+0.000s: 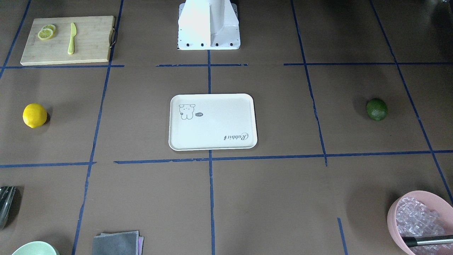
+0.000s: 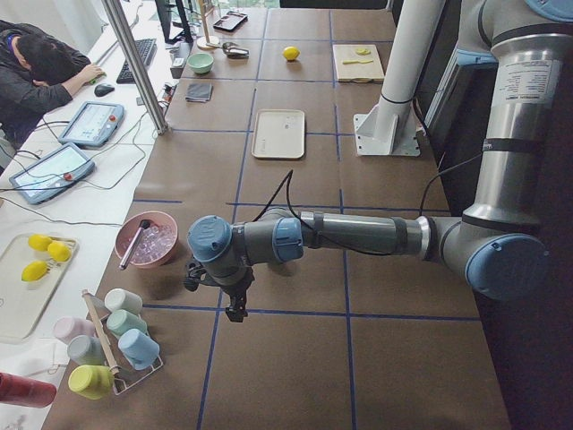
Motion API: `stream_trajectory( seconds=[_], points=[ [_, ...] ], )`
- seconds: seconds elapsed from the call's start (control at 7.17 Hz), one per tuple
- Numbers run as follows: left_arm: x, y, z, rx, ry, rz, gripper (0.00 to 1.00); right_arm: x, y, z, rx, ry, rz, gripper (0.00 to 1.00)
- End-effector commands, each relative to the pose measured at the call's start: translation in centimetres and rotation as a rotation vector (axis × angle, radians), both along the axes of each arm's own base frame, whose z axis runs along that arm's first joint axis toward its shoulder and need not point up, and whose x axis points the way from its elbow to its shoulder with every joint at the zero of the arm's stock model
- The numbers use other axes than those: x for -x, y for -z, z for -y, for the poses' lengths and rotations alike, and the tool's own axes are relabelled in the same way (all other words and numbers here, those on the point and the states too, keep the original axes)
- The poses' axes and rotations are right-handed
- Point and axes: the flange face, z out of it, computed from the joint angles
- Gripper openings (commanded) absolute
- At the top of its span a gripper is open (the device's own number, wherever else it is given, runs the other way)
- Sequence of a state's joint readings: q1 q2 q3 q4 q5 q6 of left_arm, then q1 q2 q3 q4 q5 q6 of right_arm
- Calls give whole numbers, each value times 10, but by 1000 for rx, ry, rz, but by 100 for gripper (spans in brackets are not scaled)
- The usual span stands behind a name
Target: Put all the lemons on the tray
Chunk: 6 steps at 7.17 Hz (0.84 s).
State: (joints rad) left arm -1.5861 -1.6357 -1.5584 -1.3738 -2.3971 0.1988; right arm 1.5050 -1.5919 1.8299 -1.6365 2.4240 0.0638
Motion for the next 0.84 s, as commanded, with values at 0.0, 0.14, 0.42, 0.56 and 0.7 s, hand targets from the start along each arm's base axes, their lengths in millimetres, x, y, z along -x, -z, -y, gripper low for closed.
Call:
stream_trajectory(
  seconds=[0.0, 0.14, 0.42, 0.56, 0.7],
  points=[
    [0, 1, -1, -4, 0, -1, 100, 70, 22, 15, -6, 80, -1, 100],
    [0, 1, -1, -5, 0, 0, 100, 92, 26, 13, -19, 72, -4, 100],
    [0, 2, -2, -7, 0, 0, 100, 139, 19, -6, -20, -44, -27, 100],
    [0, 2, -2, -7, 0, 0, 100, 168, 9, -25, -22, -87, -41, 100],
    [0, 3, -1, -6, 1, 0, 100, 189, -9, -42, -23, -94, -69, 100]
  ],
)
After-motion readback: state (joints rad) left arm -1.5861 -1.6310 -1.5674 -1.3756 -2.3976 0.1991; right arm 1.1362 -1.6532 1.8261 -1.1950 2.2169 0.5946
